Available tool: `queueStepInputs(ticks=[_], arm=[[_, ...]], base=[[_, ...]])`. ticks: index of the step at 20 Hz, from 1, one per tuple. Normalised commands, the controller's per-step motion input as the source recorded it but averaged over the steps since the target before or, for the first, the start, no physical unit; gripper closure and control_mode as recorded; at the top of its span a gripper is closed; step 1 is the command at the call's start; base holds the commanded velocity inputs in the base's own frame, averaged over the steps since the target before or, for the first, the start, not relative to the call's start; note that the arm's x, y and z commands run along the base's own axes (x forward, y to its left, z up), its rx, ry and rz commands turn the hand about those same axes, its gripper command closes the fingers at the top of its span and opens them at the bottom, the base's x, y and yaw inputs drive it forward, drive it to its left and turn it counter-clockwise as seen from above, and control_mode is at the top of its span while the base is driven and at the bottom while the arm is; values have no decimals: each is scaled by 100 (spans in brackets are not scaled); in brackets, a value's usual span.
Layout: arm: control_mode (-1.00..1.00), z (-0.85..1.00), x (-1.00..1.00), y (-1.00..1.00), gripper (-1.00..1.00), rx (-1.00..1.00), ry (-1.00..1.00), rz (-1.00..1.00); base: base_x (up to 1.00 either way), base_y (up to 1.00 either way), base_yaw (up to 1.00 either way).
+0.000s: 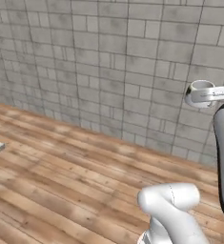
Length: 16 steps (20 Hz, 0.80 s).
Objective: There is a tray on the dining counter. Grab the cup, mug, and pitcher and place them on the tray. The pitcher may be placed next to the tray if it cannot fit the tray.
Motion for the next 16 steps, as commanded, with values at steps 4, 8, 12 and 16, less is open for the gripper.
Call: queueStepInputs(ticks=[4,8,12,16], arm=[[100,0,0,0,100,0,0,0],[100,0,0,0,100,0,0,0],[100,0,0,0,100,0,0,0],[100,0,0,0,100,0,0,0]], base=[[100,0,59],[100,0,58],[100,-2,57],[100,-19,51]])
